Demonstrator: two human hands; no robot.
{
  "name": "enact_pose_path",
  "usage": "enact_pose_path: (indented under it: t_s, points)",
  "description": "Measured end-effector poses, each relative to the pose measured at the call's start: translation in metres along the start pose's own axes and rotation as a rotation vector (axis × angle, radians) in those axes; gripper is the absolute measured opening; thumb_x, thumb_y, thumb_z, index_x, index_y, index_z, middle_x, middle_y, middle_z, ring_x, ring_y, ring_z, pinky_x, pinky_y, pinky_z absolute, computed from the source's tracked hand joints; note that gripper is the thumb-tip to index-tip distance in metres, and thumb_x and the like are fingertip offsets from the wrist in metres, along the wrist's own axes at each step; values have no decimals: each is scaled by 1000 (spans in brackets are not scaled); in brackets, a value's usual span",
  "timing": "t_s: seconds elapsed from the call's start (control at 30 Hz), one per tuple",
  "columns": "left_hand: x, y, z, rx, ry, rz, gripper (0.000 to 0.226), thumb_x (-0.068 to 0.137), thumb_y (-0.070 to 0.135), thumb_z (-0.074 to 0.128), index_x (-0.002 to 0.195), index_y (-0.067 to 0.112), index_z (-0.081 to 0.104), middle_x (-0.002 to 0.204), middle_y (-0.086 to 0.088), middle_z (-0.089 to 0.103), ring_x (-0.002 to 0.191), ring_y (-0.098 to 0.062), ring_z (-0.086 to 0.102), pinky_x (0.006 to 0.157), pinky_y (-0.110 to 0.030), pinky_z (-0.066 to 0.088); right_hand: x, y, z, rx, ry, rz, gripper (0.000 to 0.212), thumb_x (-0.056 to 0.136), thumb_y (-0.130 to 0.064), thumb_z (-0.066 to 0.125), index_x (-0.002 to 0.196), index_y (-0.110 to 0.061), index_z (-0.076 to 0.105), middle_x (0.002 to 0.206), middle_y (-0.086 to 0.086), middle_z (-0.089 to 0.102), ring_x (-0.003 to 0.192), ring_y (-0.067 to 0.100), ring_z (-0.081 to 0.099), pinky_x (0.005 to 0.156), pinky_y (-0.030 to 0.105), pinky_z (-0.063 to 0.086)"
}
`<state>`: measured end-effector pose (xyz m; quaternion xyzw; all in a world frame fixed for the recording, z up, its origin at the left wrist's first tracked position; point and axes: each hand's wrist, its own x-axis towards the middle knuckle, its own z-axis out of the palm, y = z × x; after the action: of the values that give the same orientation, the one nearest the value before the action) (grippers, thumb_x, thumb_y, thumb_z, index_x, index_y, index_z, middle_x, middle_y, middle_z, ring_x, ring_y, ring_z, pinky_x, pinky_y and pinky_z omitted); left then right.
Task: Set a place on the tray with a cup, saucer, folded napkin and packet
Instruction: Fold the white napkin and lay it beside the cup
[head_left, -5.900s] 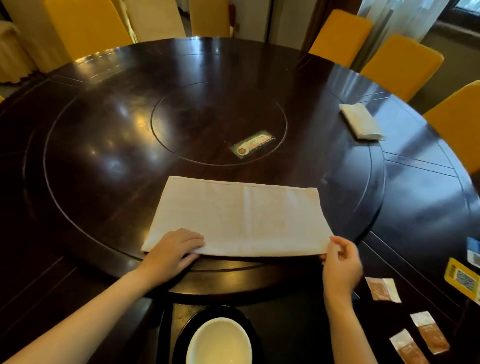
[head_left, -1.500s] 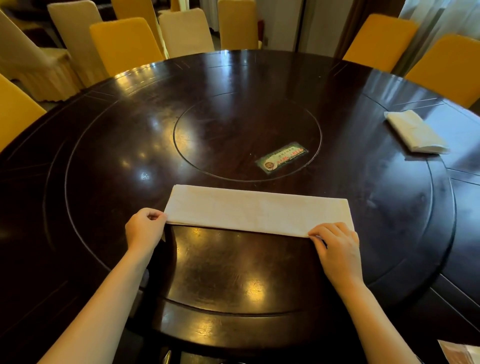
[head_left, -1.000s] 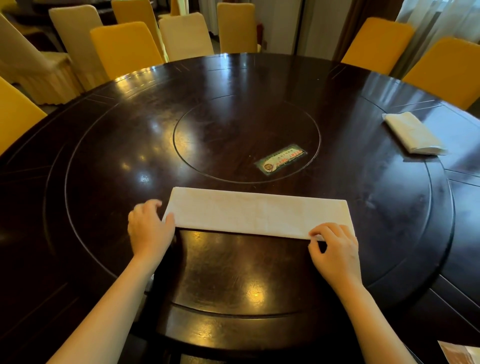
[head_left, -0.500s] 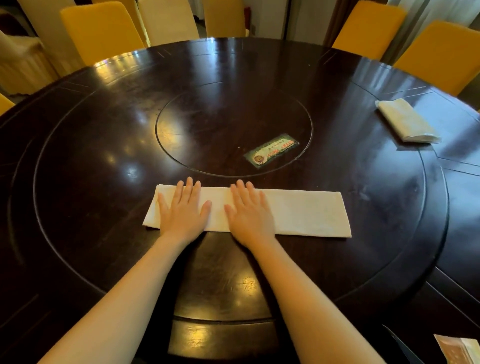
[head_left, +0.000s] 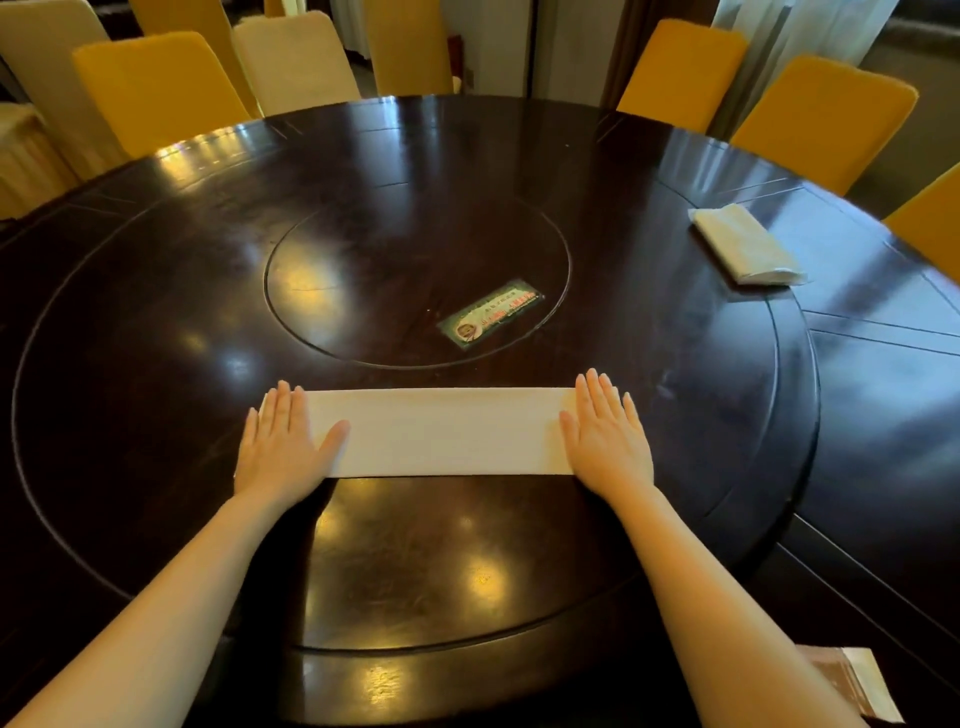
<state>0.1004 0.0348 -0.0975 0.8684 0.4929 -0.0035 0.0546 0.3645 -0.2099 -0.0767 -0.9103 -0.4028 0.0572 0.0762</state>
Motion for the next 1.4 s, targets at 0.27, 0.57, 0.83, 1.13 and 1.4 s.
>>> enact_pose_path:
  t_s: [0.27, 0.57, 0.83, 1.13, 1.4]
  points:
    - [-20, 83, -26, -136, 56, 274, 55, 96, 25, 35, 144, 4, 20, 155, -19, 16, 144, -32, 12, 116, -45, 12, -31, 9, -28, 295, 229, 333, 41, 93, -19, 48, 131, -4, 44, 135, 16, 44, 123, 33, 37, 98, 43, 37]
    - [-77, 176, 5, -182, -181, 400, 57, 97, 35, 28, 148, 18, 10, 159, -5, 2, 146, -20, -4, 116, -39, -6, -1, 9, -53, 675, -219, 575, 53, 86, -19, 59, 130, 2, 39, 126, 19, 51, 108, 34, 54, 74, 36, 43]
    - [-63, 167, -47, -907, -410, 116, 42, 97, 38, 35, 134, 22, 47, 145, -2, 44, 133, -17, 39, 111, -33, 26, -15, -47, -74, 754, 66, 340, 25, 87, -28, 45, 67, -15, 53, 73, 7, 56, 68, 25, 50, 65, 39, 40]
    - [-2, 45, -110, -1594, -406, -258, 35, 91, 42, 48, 81, 11, 63, 53, 2, 66, 43, -9, 60, 39, -19, 46, -35, -232, -48, 629, 150, -109, 16, 91, -20, 49, 96, -11, 61, 96, 7, 64, 88, 23, 57, 76, 36, 44]
    - [31, -30, -99, -1093, -406, -189, 23, 80, 13, 65, 94, -5, 67, 83, -17, 62, 71, -25, 57, 55, -26, 50, -31, -314, 13, 506, 190, -184, 39, 94, -20, 46, 133, -13, 44, 112, 3, 57, 102, 20, 50, 88, 35, 45]
